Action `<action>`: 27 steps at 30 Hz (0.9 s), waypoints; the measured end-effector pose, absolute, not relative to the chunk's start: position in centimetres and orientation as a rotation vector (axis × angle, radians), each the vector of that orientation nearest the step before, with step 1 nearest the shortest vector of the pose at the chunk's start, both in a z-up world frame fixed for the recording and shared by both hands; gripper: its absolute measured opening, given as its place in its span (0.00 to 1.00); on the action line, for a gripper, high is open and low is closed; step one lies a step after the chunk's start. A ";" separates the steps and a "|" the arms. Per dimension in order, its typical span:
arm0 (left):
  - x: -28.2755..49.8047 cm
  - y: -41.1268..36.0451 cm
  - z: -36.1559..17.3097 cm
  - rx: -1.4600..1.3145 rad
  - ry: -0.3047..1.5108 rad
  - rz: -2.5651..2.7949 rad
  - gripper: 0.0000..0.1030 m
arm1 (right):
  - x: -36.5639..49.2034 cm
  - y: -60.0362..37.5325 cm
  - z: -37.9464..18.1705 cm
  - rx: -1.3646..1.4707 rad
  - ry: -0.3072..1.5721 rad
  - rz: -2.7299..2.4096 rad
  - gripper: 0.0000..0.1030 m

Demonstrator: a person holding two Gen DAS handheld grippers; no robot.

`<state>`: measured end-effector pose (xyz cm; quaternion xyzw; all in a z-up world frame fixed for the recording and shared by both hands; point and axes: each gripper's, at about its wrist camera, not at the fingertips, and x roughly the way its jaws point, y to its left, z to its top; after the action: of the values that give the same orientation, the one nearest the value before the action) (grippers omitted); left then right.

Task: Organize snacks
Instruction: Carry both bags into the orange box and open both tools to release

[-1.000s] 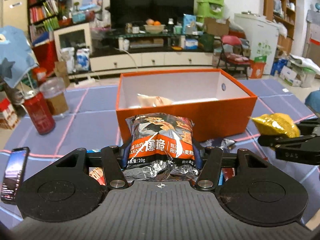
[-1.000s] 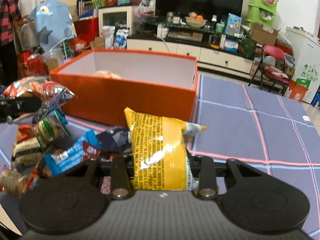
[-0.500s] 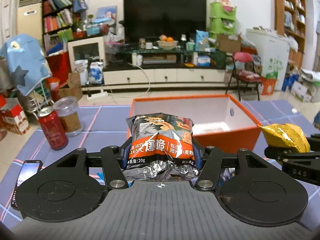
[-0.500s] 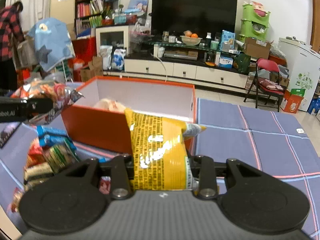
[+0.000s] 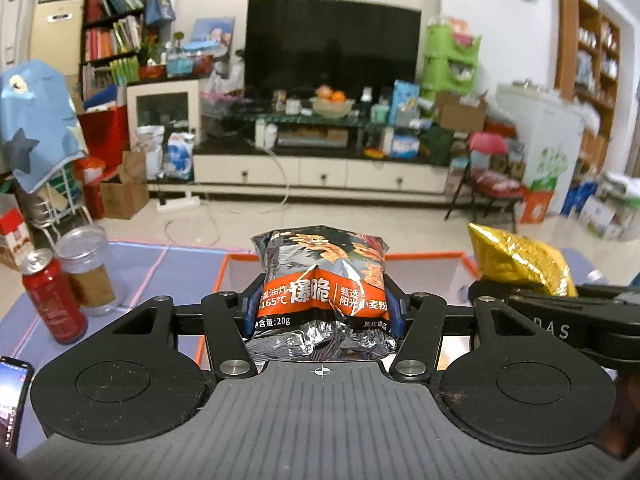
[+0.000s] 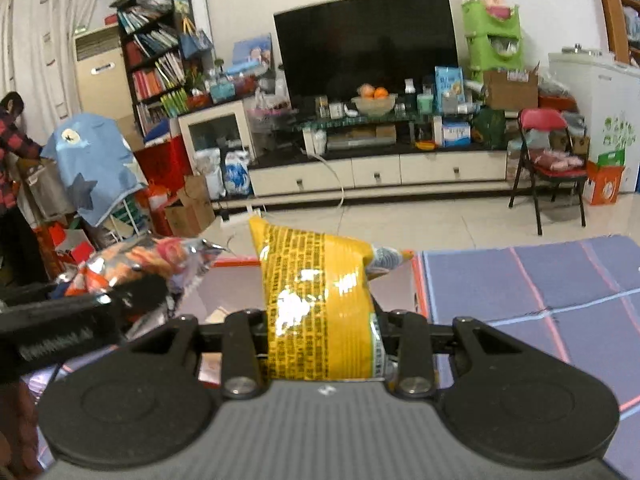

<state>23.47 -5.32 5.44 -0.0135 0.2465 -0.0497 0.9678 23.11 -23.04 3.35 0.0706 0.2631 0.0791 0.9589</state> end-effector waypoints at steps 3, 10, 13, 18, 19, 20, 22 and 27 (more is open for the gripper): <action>25.3 -6.0 4.2 -0.010 0.519 -0.081 0.20 | 24.9 -22.9 2.3 0.144 0.556 0.153 0.35; 27.5 -7.6 2.4 0.017 0.540 -0.055 0.20 | 26.6 -22.7 1.0 0.134 0.574 0.150 0.35; 28.0 -8.1 1.7 0.020 0.560 -0.052 0.20 | 27.1 -23.4 0.3 0.143 0.588 0.142 0.35; 28.5 -9.0 1.0 0.018 0.576 -0.056 0.20 | 27.1 -23.1 -0.4 0.125 0.602 0.145 0.35; 28.5 -9.1 1.0 0.018 0.578 -0.057 0.20 | 27.1 -23.0 -0.5 0.120 0.602 0.145 0.35; 28.6 -9.3 0.9 0.022 0.578 -0.056 0.21 | 27.0 -22.9 -0.5 0.115 0.599 0.143 0.35; 28.7 -9.3 0.7 0.034 0.575 -0.043 0.21 | 27.0 -22.8 -0.3 0.109 0.592 0.142 0.35; 29.0 -8.8 0.5 0.029 0.578 -0.025 0.21 | 27.0 -22.4 -0.2 0.105 0.579 0.155 0.35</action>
<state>28.99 -8.79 0.50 0.0144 0.2851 -0.0125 0.9583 27.02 -22.38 -0.15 0.0518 0.2851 0.0764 0.9540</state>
